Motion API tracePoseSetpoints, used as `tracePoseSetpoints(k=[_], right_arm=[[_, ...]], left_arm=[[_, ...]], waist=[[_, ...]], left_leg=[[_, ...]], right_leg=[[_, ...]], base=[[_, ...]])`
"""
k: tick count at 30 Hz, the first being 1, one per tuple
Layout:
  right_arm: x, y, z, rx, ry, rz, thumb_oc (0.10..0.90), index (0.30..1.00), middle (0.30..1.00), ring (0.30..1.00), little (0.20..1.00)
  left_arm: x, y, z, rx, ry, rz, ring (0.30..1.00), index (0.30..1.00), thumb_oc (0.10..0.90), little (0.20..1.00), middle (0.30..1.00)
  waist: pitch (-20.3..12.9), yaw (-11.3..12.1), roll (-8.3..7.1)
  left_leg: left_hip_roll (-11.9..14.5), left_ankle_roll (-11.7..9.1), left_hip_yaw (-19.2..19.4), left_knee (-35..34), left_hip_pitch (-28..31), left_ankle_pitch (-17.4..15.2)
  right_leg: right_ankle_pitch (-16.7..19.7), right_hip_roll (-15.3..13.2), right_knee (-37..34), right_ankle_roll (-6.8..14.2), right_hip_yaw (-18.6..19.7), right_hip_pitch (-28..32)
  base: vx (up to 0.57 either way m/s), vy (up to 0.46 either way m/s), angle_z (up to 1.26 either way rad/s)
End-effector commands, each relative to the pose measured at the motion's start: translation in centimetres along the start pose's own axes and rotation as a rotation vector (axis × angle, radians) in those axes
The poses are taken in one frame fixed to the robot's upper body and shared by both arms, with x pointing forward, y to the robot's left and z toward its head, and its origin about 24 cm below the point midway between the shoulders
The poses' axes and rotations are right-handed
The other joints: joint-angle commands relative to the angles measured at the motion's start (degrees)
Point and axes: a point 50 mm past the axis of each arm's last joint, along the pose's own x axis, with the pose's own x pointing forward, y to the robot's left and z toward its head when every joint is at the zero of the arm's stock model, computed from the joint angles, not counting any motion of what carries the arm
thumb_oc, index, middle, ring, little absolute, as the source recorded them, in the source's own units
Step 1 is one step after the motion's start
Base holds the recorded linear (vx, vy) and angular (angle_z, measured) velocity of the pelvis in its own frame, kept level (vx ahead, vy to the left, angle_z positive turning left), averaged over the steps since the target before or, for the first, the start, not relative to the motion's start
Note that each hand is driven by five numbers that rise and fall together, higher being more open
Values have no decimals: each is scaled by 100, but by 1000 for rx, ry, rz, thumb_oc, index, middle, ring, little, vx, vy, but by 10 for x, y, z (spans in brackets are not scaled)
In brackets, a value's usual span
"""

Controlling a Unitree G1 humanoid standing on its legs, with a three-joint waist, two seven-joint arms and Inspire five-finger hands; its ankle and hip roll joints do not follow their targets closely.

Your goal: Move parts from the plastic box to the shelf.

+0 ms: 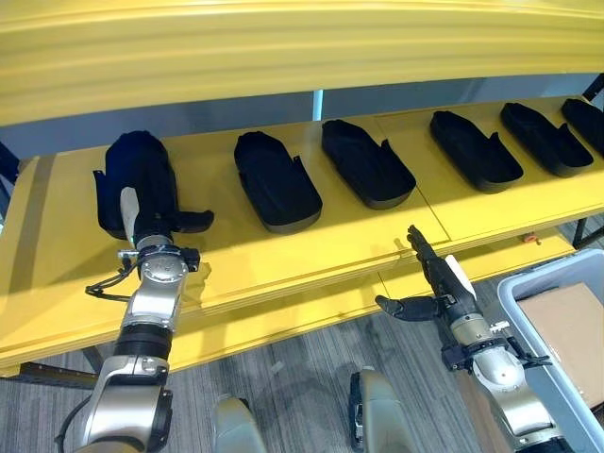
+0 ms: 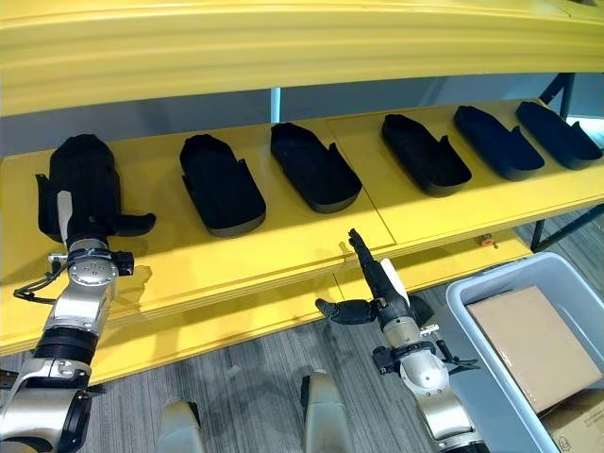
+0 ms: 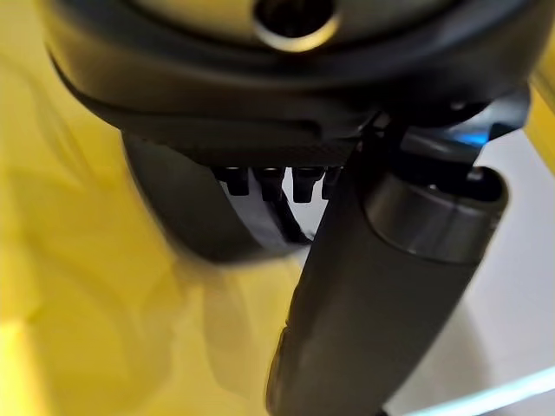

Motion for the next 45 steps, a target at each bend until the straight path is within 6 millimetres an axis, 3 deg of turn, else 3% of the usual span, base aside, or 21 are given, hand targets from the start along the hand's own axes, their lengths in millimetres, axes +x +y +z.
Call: tracePoseSetpoints(k=[1, 2, 3, 4, 6, 14, 26, 27, 32, 38, 45], right_arm=[[10, -24, 38, 9, -215, -112, 900, 1000, 1000, 1000, 1000], [10, -24, 38, 9, -215, -112, 900, 1000, 1000, 1000, 1000], [10, -24, 38, 7, -219, -114, 900, 1000, 1000, 1000, 1000], [10, -24, 38, 7, -219, -115, 900, 1000, 1000, 1000, 1000], [10, -22, 39, 16, -224, -121, 900, 1000, 1000, 1000, 1000], [9, -19, 37, 5, -218, -109, 900, 1000, 1000, 1000, 1000], [7, -23, 38, -24, -223, -126, 900, 1000, 1000, 1000, 1000], [7, -24, 38, -27, -222, -133, 900, 1000, 1000, 1000, 1000], [7, -26, 39, -32, -229, -142, 900, 1000, 1000, 1000, 1000], [6, -28, 41, -39, -238, -162, 900, 1000, 1000, 1000, 1000], [4, -31, 41, -41, -242, -176, 900, 1000, 1000, 1000, 1000]], left_arm=[[4, -16, 68, -404, -231, -115, 1000, 1000, 900, 1000, 1000], [4, -16, 68, -404, -231, -115, 1000, 1000, 900, 1000, 1000], [1, -20, 70, -530, -220, -145, 1000, 1000, 900, 1000, 1000], [1, -20, 70, -531, -220, -145, 1000, 1000, 900, 1000, 1000], [-5, -29, 69, -697, -186, -214, 1000, 1000, 900, 1000, 1000], [-6, -29, 70, -725, -177, -221, 1000, 1000, 900, 1000, 1000], [-16, -8, 51, -839, -162, -100, 1000, 1000, 900, 1000, 1000], [-18, -1, 41, -847, -150, -64, 1000, 1000, 900, 1000, 1000], [-22, 14, 30, -899, -144, 14, 1000, 1000, 900, 1000, 1000], [-38, 33, 16, -1042, -156, 142, 1000, 1000, 900, 1000, 1000], [-49, 40, 8, -1088, -164, 200, 1000, 1000, 900, 1000, 1000]], waist=[[-322, -47, 156], [-329, -49, 157], [-307, -55, 165], [-323, -59, 169], [-305, -60, 188], [-320, -56, 195], [-255, 50, 172], [-244, 79, 166], [-234, 123, 151], [-208, 219, 100], [-204, 266, 72]], left_leg=[[-58, 447, 36, -38, 2, 168], [-59, 447, 34, -44, -3, 173], [-54, 446, 49, 0, 14, 135], [-59, 449, 46, -29, -4, 172], [-50, 448, 51, 5, 11, 142], [-49, 452, 41, -17, -26, 181], [-72, 468, 48, 14, 6, 150], [-70, 467, 57, 2, 31, 149], [-70, 470, 44, -30, 37, 163], [-100, 474, 42, -65, 42, 180], [-113, 479, 29, -77, 51, 173]], right_leg=[[259, -3, -641, -79, 221, 375], [264, -4, -646, -80, 219, 371], [244, 0, -615, -71, 231, 393], [276, 0, -641, -76, 225, 376], [261, 3, -617, -74, 234, 393], [305, -2, -659, -65, 230, 379], [285, -32, -646, -51, 232, 442], [286, -31, -656, -45, 222, 465], [301, -36, -692, -42, 212, 471], [307, -44, -729, -46, 195, 515], [302, -44, -731, -54, 194, 525]], base=[[0, 0, 0], [-15, 4, -3], [-8, 3, -3], [-10, 3, -3], [0, 0, 0], [0, 0, 0], [0, 0, 0], [0, 0, 0], [0, 0, 0], [0, 1, 1], [0, 0, 0]])
